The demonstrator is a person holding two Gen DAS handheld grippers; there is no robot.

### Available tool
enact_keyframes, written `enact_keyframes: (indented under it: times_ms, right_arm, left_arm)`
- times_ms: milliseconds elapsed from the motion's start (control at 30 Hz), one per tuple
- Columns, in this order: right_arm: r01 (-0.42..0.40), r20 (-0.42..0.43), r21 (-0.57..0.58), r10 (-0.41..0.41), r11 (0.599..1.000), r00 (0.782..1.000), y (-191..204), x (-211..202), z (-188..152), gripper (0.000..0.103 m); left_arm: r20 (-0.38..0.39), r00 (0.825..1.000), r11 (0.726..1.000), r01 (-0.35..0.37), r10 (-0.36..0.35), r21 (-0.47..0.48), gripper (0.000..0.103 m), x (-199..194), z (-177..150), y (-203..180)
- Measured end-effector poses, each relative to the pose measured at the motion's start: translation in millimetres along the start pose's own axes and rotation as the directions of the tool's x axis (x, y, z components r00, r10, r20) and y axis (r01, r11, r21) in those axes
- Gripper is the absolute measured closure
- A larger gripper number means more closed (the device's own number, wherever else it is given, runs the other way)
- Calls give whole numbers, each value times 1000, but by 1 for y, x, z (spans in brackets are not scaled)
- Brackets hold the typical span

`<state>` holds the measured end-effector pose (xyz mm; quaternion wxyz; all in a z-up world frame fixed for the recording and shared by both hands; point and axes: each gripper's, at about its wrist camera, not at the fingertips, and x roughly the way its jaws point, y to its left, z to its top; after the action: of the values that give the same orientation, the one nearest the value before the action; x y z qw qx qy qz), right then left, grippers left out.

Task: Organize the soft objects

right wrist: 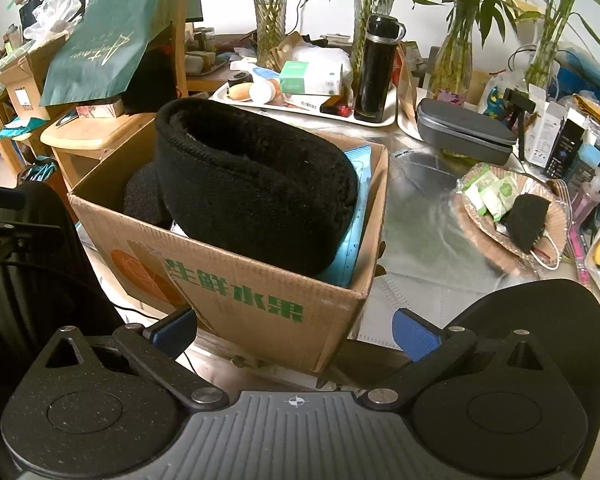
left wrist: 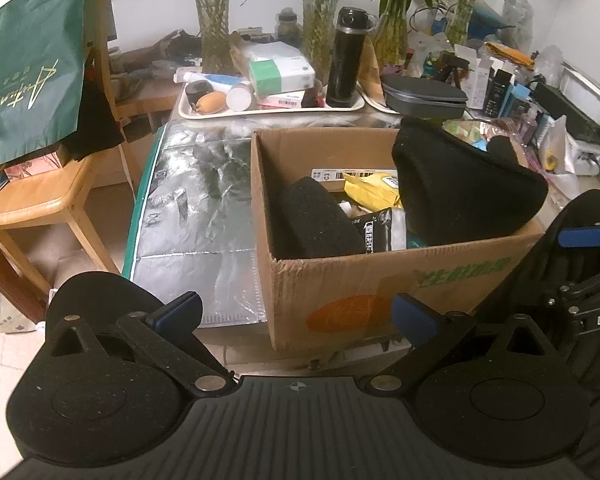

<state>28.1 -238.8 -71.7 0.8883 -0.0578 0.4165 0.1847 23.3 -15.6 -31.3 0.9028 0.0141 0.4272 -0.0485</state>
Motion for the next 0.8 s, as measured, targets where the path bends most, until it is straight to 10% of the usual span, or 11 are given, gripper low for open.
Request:
enact_keyframes:
  times_ms: [800]
  right_arm:
    - [23, -37, 3, -23, 1000, 999, 0, 7, 0, 0]
  left_arm:
    - [-17, 1000, 999, -22, 22, 23, 0, 5, 1, -1]
